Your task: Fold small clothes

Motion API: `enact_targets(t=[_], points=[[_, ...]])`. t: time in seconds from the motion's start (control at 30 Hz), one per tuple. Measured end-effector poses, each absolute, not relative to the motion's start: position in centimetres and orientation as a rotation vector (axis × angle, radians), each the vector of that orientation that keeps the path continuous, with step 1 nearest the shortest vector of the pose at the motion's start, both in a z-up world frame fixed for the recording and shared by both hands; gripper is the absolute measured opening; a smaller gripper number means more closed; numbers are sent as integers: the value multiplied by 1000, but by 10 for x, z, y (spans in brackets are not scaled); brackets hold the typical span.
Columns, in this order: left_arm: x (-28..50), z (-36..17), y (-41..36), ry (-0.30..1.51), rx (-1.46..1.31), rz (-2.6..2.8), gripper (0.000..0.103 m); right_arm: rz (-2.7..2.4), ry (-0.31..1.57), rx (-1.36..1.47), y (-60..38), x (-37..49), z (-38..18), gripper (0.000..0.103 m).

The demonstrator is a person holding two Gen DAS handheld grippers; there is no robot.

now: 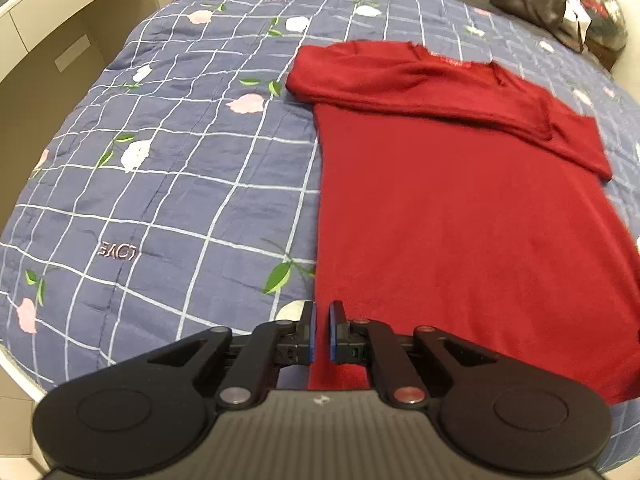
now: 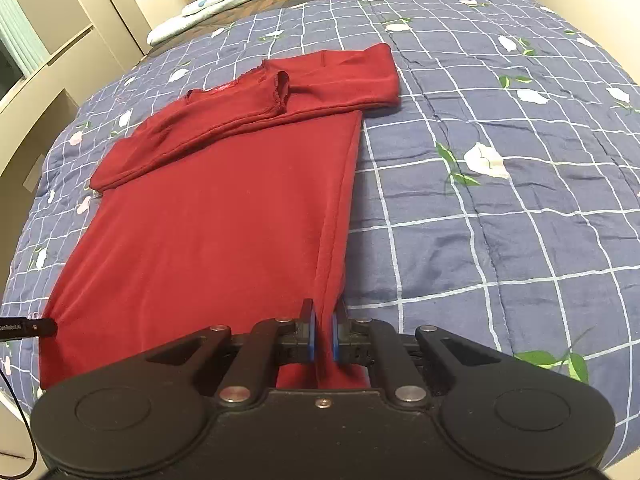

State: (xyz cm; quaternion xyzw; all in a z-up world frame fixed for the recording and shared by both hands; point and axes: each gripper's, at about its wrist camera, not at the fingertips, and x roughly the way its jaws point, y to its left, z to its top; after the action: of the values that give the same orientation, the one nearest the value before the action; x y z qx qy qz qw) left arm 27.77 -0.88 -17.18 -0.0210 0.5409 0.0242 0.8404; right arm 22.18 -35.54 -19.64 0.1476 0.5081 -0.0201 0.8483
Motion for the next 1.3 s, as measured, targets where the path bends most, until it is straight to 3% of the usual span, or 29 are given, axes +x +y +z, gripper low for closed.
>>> enact_targets(t=[0.07, 0.13, 0.23, 0.3, 0.33, 0.43, 0.57, 0.77, 1.03, 1.1, 1.23, 1.3], points=[[275, -169, -7, 1119, -54, 48, 18, -43, 1080, 319, -356, 222, -196, 9], [274, -167, -6, 1107, -54, 47, 58, -46, 1092, 300, -355, 222, -194, 15], [267, -163, -10, 1051, 4, 65, 78, -42, 1103, 240, -353, 219, -192, 23], [265, -165, -15, 1047, 49, 55, 86, -33, 1104, 164, -349, 215, -191, 36], [263, -166, -18, 1040, 71, 52, 89, -29, 1100, 116, -345, 212, -191, 48], [256, -171, -30, 1034, 135, 29, 98, -3, 1089, 25, -337, 203, -193, 61], [247, -184, -48, 1043, 225, -36, 101, 76, 1049, -121, -317, 190, -197, 81], [236, -203, -68, 1086, 327, -108, 102, 241, 1096, -337, -281, 177, -225, 85], [226, -208, -81, 1084, 352, -173, 102, 248, 1075, -584, -244, 177, -259, 84], [221, -208, -84, 1081, 352, -201, 102, 275, 1037, -628, -238, 177, -258, 77], [207, -209, -94, 1070, 372, -304, 102, 382, 1035, -587, -235, 180, -250, 25], [200, -210, -101, 1061, 408, -359, 102, 401, 1038, -547, -239, 183, -242, 11]])
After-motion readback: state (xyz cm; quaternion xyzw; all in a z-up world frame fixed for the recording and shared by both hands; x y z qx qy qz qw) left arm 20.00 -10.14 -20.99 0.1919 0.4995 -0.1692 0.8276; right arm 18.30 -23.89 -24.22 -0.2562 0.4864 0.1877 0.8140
